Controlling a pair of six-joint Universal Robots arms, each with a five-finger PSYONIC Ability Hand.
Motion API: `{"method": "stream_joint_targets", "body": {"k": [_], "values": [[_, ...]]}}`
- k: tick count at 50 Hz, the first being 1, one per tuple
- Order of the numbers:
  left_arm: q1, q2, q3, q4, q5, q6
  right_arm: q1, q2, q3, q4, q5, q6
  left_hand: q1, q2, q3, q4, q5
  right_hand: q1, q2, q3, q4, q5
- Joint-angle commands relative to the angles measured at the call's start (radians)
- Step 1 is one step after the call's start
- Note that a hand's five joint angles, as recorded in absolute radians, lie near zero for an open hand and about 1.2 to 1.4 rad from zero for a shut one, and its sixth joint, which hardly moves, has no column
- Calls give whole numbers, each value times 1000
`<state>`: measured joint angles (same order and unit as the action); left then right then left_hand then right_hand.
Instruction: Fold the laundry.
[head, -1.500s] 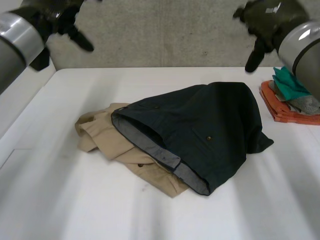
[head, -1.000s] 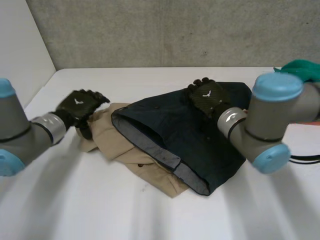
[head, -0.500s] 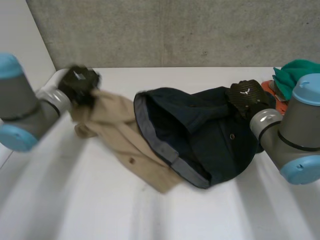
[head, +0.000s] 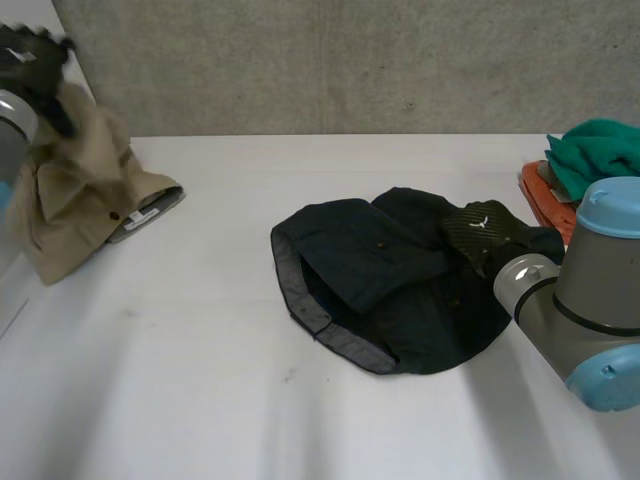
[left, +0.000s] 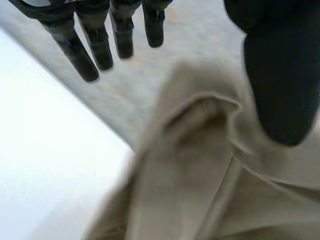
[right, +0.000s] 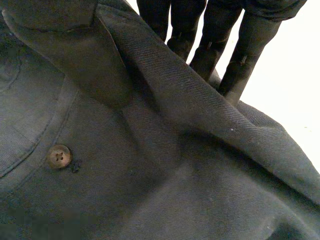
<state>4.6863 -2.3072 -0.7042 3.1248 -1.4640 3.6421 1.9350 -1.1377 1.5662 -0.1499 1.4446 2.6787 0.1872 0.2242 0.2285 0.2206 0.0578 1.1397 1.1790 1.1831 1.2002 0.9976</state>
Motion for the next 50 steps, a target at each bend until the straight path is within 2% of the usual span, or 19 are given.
{"method": "stream_joint_targets", "body": {"k": [1, 6, 9, 10, 12, 13, 17, 20, 26, 30, 36, 40, 43, 46, 50], "values": [[-46, 64, -144, -40, 24, 29, 18, -20, 0, 0, 0, 4, -13, -50, -54, -46, -58, 257, 217, 213, 196, 224], [-90, 182, -299, -12, 63, -3, 38, -48, 0, 0, -4, 4, -13, -50, -54, -46, -58, 257, 217, 213, 196, 224], [-149, 262, -415, 3, 135, -36, 62, -50, 0, 6, -15, 4, -13, -50, -54, -46, -58, 227, 188, 184, 167, 195], [-185, 291, -464, 12, 180, -51, 73, -48, 2, 7, -20, -2, -13, -50, -54, -46, -58, -195, -234, -238, -255, -227], [-227, 314, -510, 21, 214, -66, 81, -56, 6, 15, -15, -8, -13, -50, -54, -46, -58, -800, -840, -844, -861, -833], [-276, 327, -549, 31, 243, -83, 82, -62, 12, 23, 2, -22, -13, -50, -54, -46, -58, -965, -1005, -1009, -1026, -998], [-395, 319, -590, 67, 269, -105, 64, -123, 35, 53, 74, -31, -13, -50, -54, -46, -58, -965, -1005, -1009, -1026, -998], [-477, 267, -577, 106, 242, -103, 53, -183, 64, 87, 97, -30, -13, -50, -54, -46, -58, -965, -1005, -1009, -1026, -998], [-525, 118, -470, 132, 154, -62, 58, -364, 216, 184, 100, -37, -13, -50, -54, -46, -58, -965, -1005, -1009, -1026, -998], [-543, -9, -315, 60, 110, 7, 81, -448, 348, 184, 73, -27, -13, -50, -54, -46, -58, -965, -1005, -1009, -1026, -998], [-546, -130, -147, -100, 90, 84, 127, -369, 425, 101, 30, 13, -13, -50, -54, -46, -58, -965, -1005, -1009, -1026, -998], [-541, -205, -46, -202, 87, 122, 173, -271, 428, -21, 52, 41, 26, -11, -15, -7, -19, -892, -931, -935, -952, -924], [-540, -230, -9, -230, 83, 127, 183, -226, 417, -72, 74, 44, 93, 56, 52, 60, 48, -857, -896, -900, -917, -889], [-543, -247, 17, -242, 73, 135, 190, -172, 391, -137, 92, 50, 234, 197, 193, 201, 189, -774, -814, -818, -835, -807], [-545, -235, 17, -236, 54, 124, 200, -73, 345, -195, 103, 50, 674, 637, 633, 641, 629, -672, -711, -715, -732, -704]]}}
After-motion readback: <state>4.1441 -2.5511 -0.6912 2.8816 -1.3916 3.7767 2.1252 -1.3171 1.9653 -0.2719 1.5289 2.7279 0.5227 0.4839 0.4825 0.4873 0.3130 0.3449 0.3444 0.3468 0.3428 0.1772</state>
